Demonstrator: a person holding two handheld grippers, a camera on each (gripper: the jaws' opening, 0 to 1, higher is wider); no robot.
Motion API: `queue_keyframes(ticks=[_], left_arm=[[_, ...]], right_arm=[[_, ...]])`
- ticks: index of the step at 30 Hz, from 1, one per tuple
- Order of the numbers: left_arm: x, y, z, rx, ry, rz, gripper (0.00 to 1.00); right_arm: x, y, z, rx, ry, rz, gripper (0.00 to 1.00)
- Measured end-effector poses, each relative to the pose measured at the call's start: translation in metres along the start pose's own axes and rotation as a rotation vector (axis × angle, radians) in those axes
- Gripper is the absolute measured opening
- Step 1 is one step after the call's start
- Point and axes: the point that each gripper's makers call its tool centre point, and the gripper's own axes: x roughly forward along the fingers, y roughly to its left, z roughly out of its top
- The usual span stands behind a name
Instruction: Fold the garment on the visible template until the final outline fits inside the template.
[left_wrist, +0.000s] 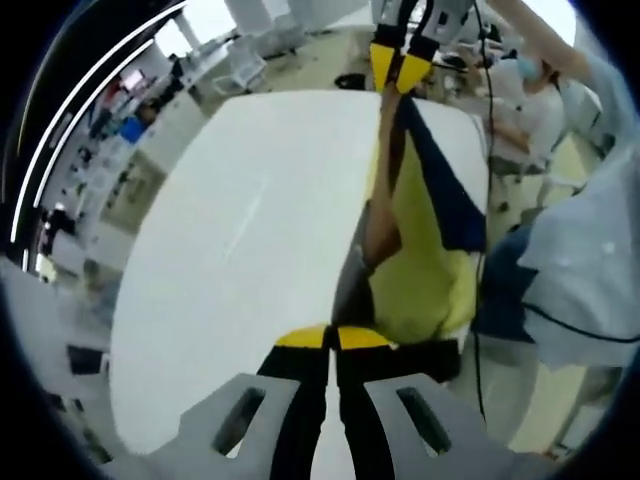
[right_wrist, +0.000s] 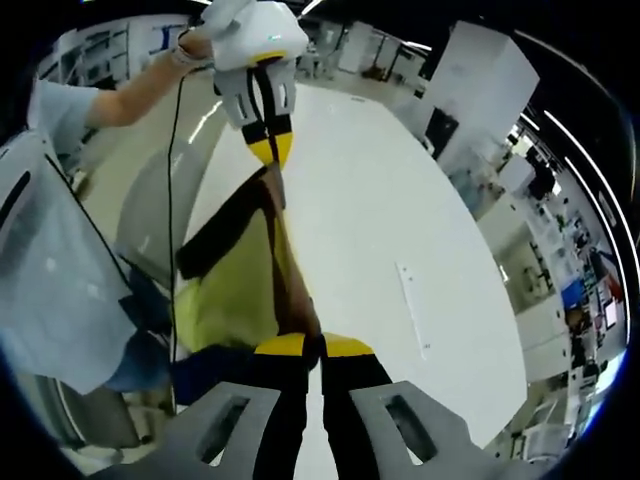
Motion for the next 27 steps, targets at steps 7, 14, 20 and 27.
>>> queue_keyframes(ticks=[7, 14, 20, 27], left_arm=[[0.017, 0.004, -0.004, -0.037, -0.003, 0.0, 0.0], [0.032, 0.025, -0.006, -0.052, 0.003, 0.01, 0.0], [0.044, 0.027, -0.005, -0.062, -0.008, -0.001, 0.0], [0.057, 0.027, -0.005, -0.073, -0.021, -0.012, 0.0]], right_arm=[[0.016, -0.012, -0.009, 0.009, 0.01, 0.022, 0.04], [0.026, -0.016, -0.016, 0.026, 0.003, 0.034, 0.04], [0.035, -0.029, -0.025, 0.058, -0.007, 0.016, 0.04], [0.047, -0.034, -0.034, 0.078, -0.012, 0.009, 0.04]])
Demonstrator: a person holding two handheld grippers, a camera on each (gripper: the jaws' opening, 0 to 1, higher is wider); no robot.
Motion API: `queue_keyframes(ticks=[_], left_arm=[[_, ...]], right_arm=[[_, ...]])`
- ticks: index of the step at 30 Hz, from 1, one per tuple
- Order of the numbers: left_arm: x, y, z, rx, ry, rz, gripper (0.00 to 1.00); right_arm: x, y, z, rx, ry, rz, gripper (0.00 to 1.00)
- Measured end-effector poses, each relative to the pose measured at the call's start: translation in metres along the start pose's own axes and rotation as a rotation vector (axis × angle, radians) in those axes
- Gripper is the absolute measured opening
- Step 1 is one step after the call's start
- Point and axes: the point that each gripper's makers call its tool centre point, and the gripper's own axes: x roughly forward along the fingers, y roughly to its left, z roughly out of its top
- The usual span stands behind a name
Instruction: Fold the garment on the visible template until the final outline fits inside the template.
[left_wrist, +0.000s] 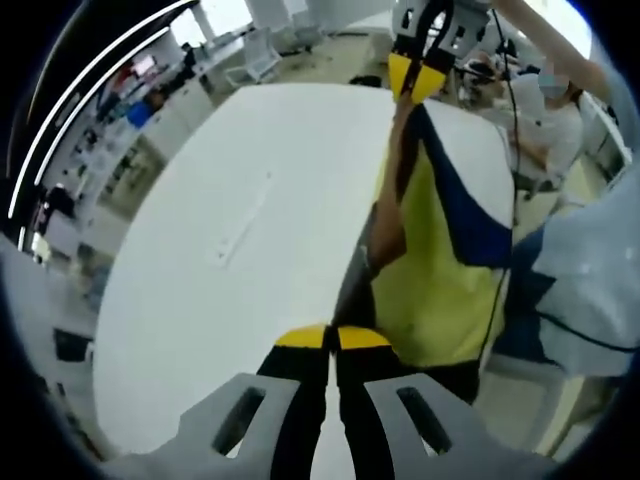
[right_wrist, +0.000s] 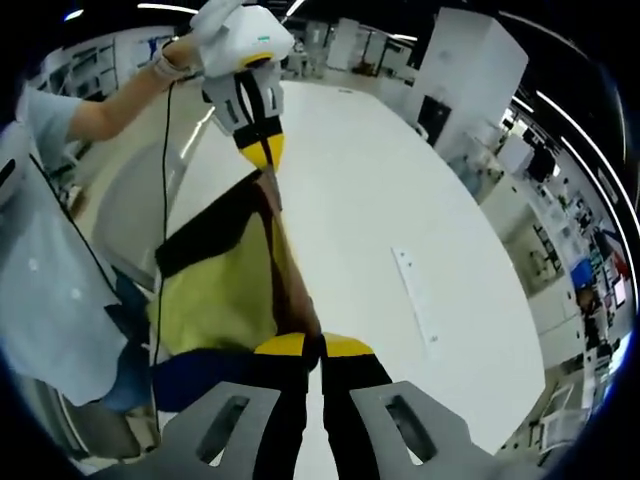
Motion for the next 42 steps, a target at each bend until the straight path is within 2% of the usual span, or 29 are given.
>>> queue_keyframes(ticks=[12, 25, 34, 42], left_arm=[[0.024, 0.012, 0.001, -0.036, -0.016, 0.003, 0.0], [0.055, 0.029, 0.005, -0.07, -0.007, -0.006, 0.0], [0.084, 0.035, 0.0, -0.086, 0.005, -0.028, 0.0], [0.101, 0.047, -0.005, -0.134, 0.019, -0.015, 0.0]], right_arm=[[0.018, -0.015, -0.008, 0.024, -0.015, -0.011, 0.04], [0.04, -0.031, -0.028, 0.048, -0.026, -0.031, 0.04], [0.065, -0.042, -0.048, 0.058, 0.003, -0.03, 0.04], [0.083, -0.054, -0.054, 0.071, 0.007, -0.034, 0.04]])
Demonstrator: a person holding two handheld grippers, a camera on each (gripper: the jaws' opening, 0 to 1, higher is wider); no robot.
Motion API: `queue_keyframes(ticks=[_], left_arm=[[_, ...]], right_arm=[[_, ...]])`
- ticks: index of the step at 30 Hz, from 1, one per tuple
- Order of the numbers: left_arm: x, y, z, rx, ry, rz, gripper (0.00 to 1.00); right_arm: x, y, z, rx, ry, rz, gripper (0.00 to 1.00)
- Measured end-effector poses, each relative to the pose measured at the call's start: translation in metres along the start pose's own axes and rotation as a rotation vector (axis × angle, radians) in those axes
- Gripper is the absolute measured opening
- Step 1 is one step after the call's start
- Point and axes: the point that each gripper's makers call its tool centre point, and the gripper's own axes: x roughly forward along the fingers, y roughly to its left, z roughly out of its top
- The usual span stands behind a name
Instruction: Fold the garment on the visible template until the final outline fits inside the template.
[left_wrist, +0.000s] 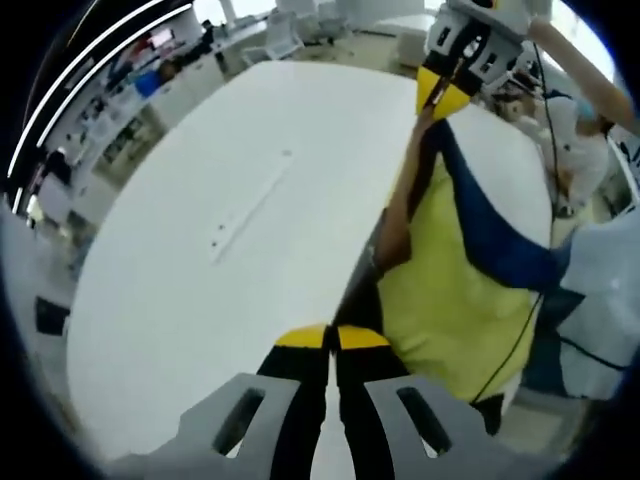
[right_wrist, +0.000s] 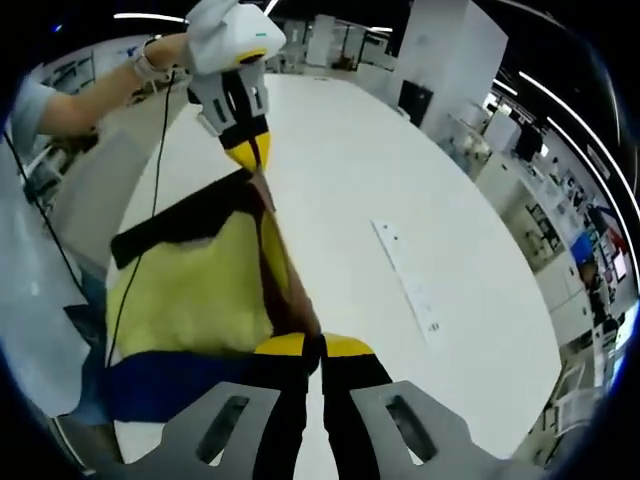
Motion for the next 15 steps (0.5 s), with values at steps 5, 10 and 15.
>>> queue_keyframes(ticks=[5, 10, 15], left_arm=[[0.011, 0.005, -0.005, -0.024, 0.007, -0.002, 0.0], [0.022, 0.011, -0.006, -0.043, 0.004, 0.002, 0.0], [0.033, 0.016, -0.006, -0.052, 0.006, 0.005, 0.0]], right_arm=[[0.012, -0.002, -0.005, 0.007, 0.005, 0.005, 0.04], [0.022, -0.007, -0.011, 0.014, 0.012, 0.004, 0.04], [0.032, -0.015, -0.017, 0.025, 0.018, -0.004, 0.04]])
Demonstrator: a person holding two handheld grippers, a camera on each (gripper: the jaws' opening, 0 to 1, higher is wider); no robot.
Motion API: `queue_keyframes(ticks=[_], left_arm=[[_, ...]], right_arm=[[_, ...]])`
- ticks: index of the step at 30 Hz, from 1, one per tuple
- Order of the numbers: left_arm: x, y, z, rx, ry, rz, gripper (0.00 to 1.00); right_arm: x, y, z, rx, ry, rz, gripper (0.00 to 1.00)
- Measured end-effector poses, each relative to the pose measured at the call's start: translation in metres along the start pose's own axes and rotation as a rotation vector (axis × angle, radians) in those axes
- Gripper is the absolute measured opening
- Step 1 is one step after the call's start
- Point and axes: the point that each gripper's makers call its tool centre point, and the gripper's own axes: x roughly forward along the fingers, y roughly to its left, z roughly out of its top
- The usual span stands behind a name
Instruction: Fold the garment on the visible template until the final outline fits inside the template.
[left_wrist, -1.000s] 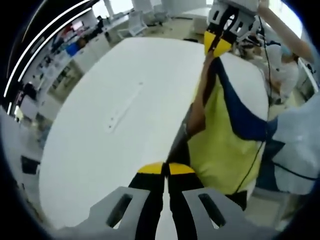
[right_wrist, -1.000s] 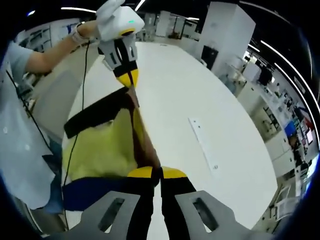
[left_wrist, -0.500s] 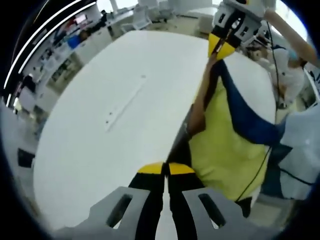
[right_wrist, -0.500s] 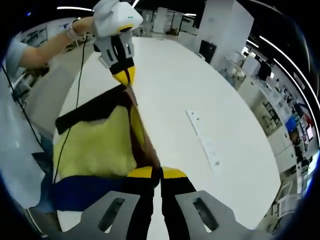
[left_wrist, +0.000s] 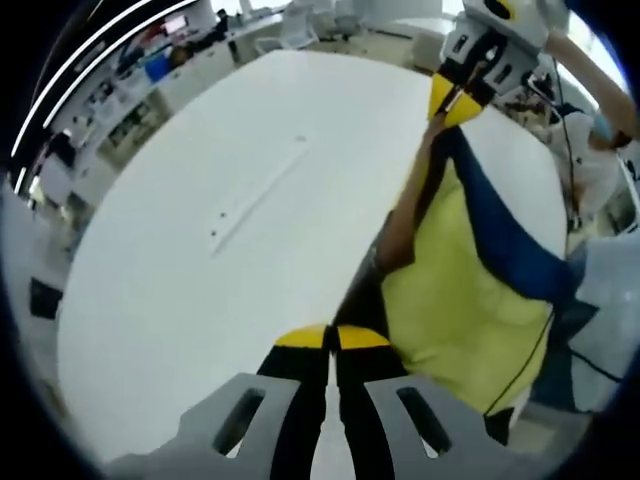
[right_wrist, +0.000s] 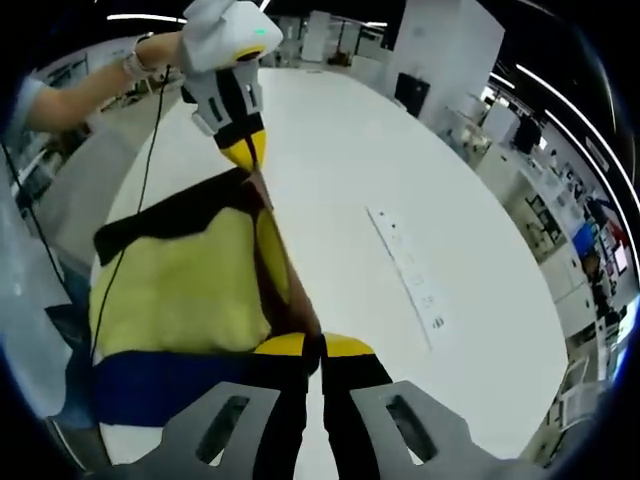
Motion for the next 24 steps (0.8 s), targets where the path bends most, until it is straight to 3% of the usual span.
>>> queue_keyframes(ticks=[24], left_arm=[[0.05, 0.026, -0.007, -0.04, 0.064, -0.016, 0.0]], right_arm=[[0.054, -0.027, -0.023, 0.052, 0.017, 0.044, 0.04]])
